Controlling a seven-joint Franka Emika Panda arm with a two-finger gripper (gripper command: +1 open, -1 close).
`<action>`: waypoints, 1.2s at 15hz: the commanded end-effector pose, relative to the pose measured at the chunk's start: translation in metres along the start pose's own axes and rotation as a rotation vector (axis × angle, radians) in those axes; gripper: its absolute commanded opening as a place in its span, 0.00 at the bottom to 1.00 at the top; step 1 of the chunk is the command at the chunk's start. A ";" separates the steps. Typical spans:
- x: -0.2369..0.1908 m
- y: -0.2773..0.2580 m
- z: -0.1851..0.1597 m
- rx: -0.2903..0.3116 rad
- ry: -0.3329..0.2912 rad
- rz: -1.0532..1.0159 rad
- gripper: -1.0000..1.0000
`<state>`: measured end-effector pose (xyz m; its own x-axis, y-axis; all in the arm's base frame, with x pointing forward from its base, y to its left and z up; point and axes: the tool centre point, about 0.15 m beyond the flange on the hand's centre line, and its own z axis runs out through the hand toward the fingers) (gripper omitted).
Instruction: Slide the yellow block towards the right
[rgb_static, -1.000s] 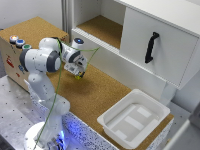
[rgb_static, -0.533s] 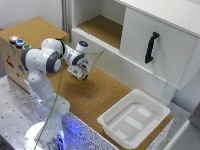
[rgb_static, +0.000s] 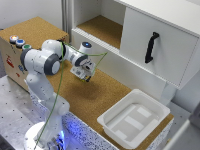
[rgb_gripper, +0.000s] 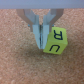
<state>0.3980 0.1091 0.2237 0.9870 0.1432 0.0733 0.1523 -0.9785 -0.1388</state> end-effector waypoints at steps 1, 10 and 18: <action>0.011 0.016 -0.004 -0.110 -0.024 0.028 0.00; 0.018 0.057 -0.011 -0.197 -0.093 0.079 0.00; 0.002 0.080 -0.025 -0.255 -0.083 0.143 0.00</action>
